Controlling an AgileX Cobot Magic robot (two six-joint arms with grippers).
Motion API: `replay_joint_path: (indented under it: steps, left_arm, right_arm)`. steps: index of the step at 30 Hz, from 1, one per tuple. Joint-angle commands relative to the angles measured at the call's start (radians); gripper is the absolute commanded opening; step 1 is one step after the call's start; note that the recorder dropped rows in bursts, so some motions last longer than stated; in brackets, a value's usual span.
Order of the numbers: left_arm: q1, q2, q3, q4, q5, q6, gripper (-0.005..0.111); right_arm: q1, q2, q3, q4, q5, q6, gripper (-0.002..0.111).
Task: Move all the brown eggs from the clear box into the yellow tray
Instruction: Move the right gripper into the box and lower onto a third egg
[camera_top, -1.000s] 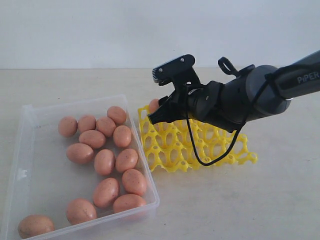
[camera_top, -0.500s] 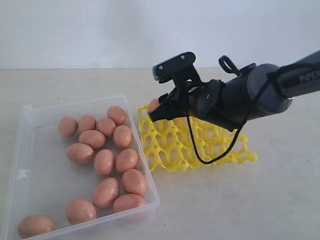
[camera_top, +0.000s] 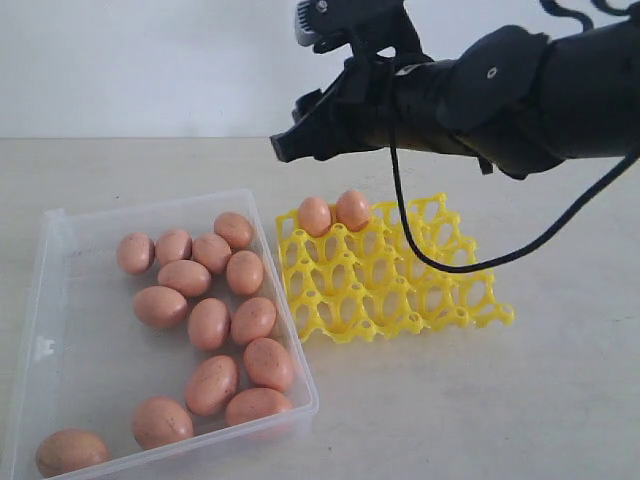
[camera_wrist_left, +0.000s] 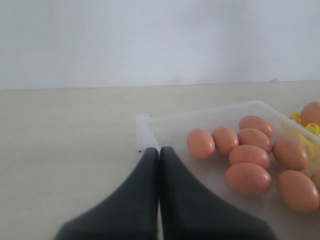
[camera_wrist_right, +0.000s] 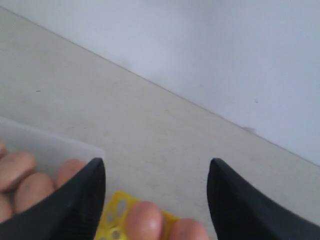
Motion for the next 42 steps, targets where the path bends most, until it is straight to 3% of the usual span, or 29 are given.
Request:
replay_joint_path:
  steps: [1, 5, 11, 18, 25, 30, 35, 38, 42]
  left_arm:
    - [-0.005, -0.003, -0.003, -0.005, -0.001, 0.001, -0.004]
    - [-0.005, -0.003, -0.003, -0.005, -0.001, 0.001, -0.004]
    - [-0.005, -0.003, -0.003, -0.005, -0.001, 0.001, -0.004]
    - [-0.005, -0.003, -0.003, -0.005, -0.001, 0.001, -0.004]
    - [-0.005, -0.003, -0.003, -0.005, -0.001, 0.001, -0.004]
    - [-0.005, -0.003, -0.003, -0.005, -0.001, 0.001, -0.004]
    - [-0.005, -0.003, -0.003, -0.005, -0.001, 0.001, -0.004]
    - [-0.005, -0.003, -0.003, -0.005, -0.001, 0.001, -0.004]
    - [-0.005, -0.003, -0.003, -0.005, -0.001, 0.001, -0.004]
  right_arm:
    - [0.074, -0.058, -0.003, -0.002, 0.19, -0.043, 0.058]
    - [0.164, -0.071, -0.019, -0.003, 0.338, -0.043, 0.051]
    - [0.224, -0.065, -0.024, -0.034, 0.374, -0.03, 0.0]
    - [0.232, -0.065, -0.024, -0.043, 0.312, -0.008, 0.0]
    - [0.23, -0.065, -0.024, -0.144, 0.371, 0.012, 0.0]
    - [0.228, -0.035, -0.05, -0.349, 0.416, 0.235, 0.0]
    - [0.232, 0.12, -0.264, -0.702, 0.731, 0.529, 0.0]
    - [0.25, 0.233, -0.431, -0.8, 0.907, 0.546, 0.0]
    - [0.274, 0.333, -0.604, -0.821, 0.987, 0.524, 0.001]
